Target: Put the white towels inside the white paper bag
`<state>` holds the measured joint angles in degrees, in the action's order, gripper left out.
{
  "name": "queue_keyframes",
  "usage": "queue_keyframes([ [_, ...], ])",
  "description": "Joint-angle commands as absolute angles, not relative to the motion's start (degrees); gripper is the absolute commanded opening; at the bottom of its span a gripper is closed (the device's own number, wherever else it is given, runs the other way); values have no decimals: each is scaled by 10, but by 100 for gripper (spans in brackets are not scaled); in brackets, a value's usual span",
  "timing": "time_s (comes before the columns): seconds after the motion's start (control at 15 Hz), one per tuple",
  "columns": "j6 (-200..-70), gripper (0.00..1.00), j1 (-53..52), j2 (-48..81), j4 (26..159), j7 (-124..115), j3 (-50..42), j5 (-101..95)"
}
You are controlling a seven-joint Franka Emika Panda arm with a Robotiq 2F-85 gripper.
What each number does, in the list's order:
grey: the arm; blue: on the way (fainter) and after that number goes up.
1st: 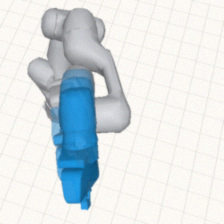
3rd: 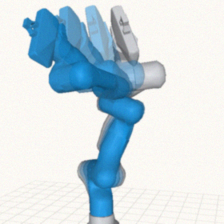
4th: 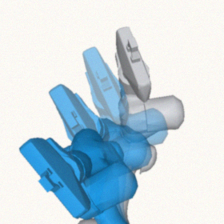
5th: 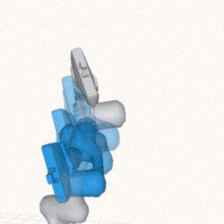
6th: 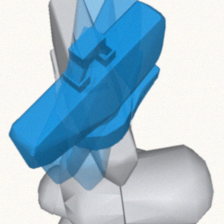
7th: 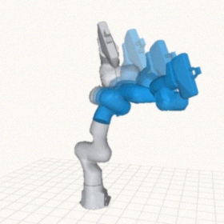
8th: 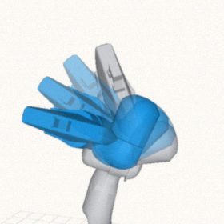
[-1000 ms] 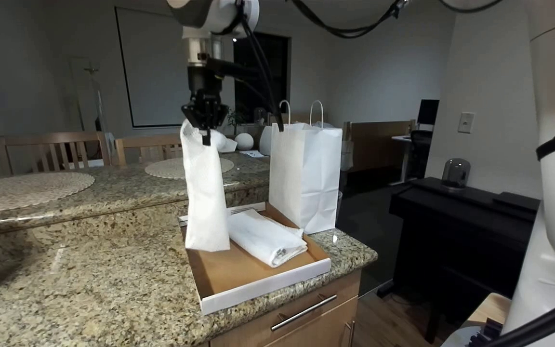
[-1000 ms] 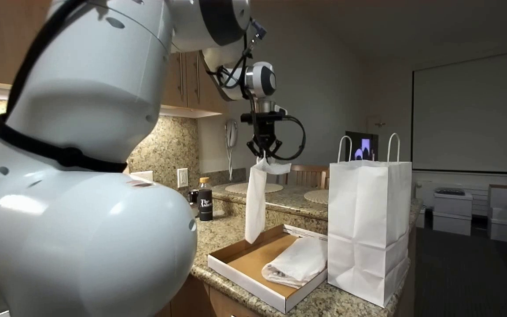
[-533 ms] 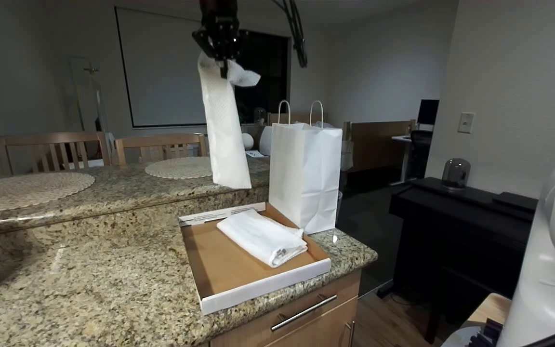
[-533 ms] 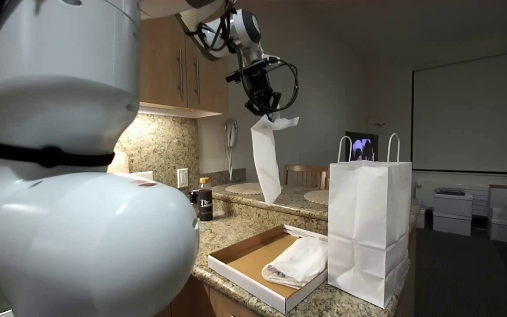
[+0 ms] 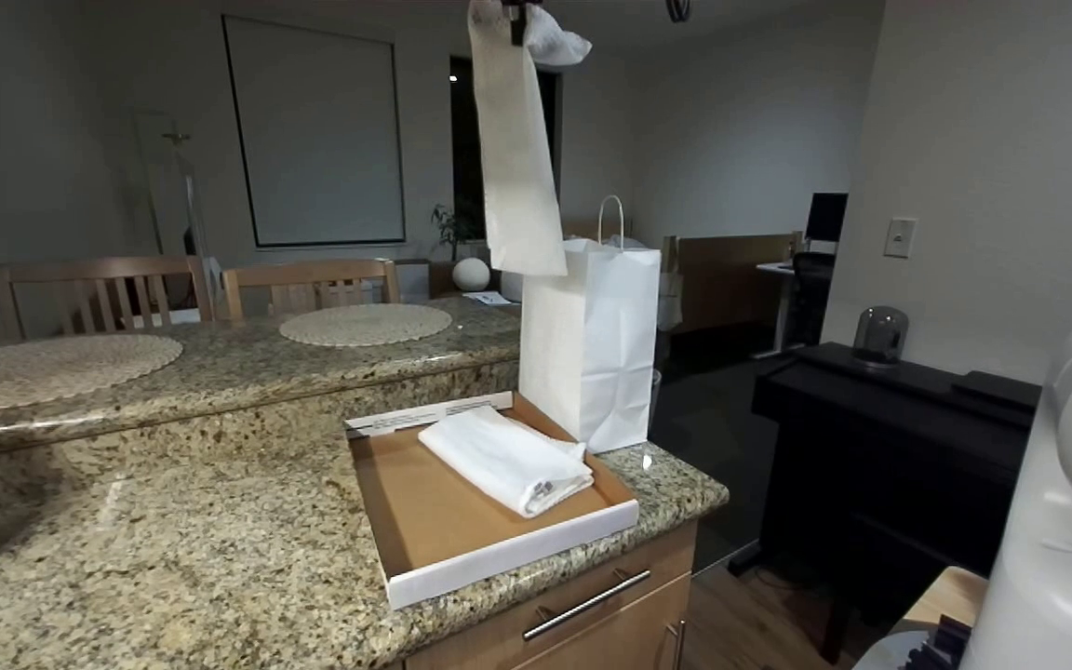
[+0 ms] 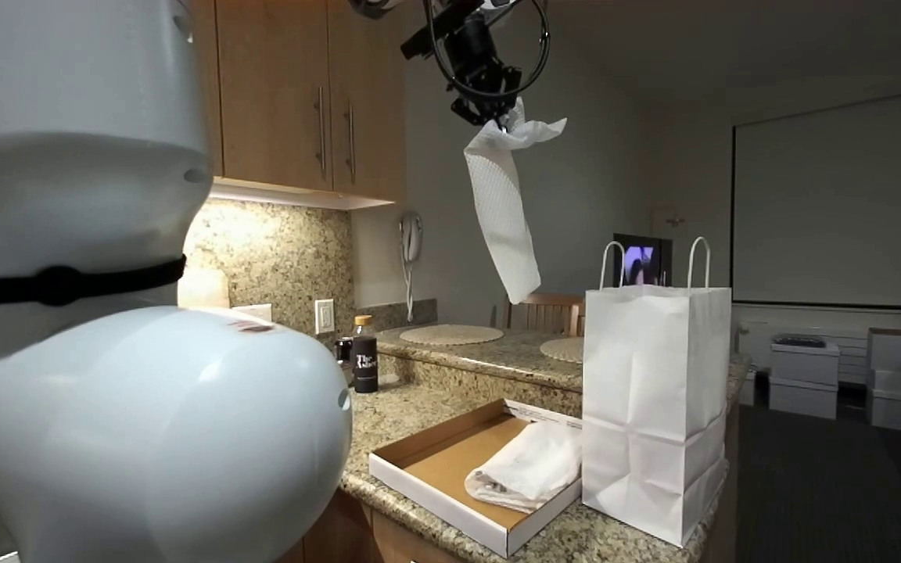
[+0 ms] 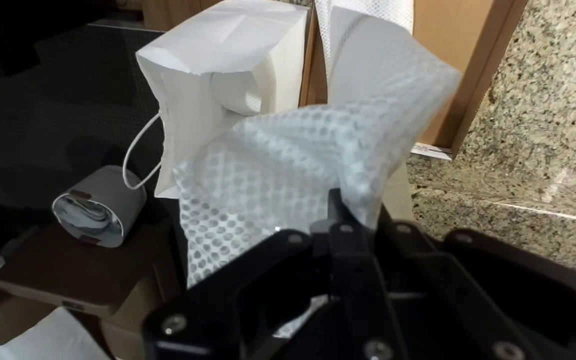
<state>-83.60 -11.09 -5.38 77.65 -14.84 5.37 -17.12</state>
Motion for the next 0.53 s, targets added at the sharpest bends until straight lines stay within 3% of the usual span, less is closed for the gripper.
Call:
queue_keyframes([
  [0.0,-836,8,-111,-54,777,-148,52,-171],
  [0.13,-835,8,-110,-48,769,-151,53,-175],
  [0.47,-756,8,-61,13,579,-147,40,-136],
])
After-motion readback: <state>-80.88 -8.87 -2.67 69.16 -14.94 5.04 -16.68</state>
